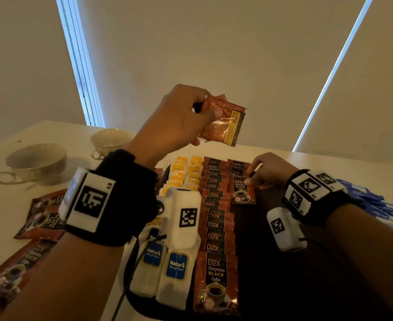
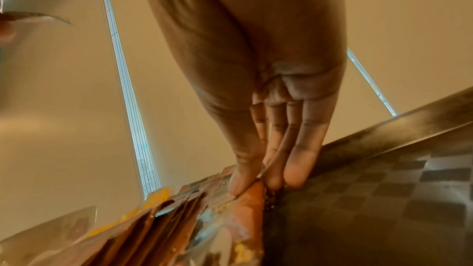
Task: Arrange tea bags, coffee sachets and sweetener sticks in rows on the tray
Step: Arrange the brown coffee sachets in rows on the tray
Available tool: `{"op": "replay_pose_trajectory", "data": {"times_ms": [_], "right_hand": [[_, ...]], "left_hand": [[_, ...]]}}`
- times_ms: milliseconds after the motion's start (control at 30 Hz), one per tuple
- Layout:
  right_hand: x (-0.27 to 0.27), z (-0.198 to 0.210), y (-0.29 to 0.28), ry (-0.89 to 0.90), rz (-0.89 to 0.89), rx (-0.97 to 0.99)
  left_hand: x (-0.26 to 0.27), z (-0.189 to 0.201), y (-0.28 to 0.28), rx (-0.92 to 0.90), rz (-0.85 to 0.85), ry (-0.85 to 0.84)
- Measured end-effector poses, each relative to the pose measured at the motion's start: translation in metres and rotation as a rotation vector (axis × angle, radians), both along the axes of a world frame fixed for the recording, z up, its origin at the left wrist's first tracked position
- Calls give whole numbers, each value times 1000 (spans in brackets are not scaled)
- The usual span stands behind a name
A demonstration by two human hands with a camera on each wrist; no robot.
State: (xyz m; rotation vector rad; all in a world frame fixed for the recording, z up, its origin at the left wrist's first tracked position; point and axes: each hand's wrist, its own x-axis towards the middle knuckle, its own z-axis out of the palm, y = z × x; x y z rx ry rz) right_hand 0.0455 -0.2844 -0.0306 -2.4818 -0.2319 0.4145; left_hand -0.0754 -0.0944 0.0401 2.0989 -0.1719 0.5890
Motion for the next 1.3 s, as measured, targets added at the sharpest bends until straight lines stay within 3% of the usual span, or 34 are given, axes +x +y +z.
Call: {"op": "replay_pose_trajectory", "data": {"times_ms": [333,533,733,833,1067,1300], "right_hand": [[-2,3,6,-121,0,-112],[-11,7,14,80,158,-301],[-7,8,17,83,162,-312],[-14,20,13,43,147,-175],[-53,63,-6,-211,40,428],[-75,67,-16,-227,235,448]], "left_hand": [[2,-2,-1,32,0,15],[2,-3,-3,32,-7,14],[2,-3,-2,32,-3,18],[3,-3,-2,40,-4,31],[4,-8,-4,99,6,79],[4,-8,-5,105,-15,124]]}}
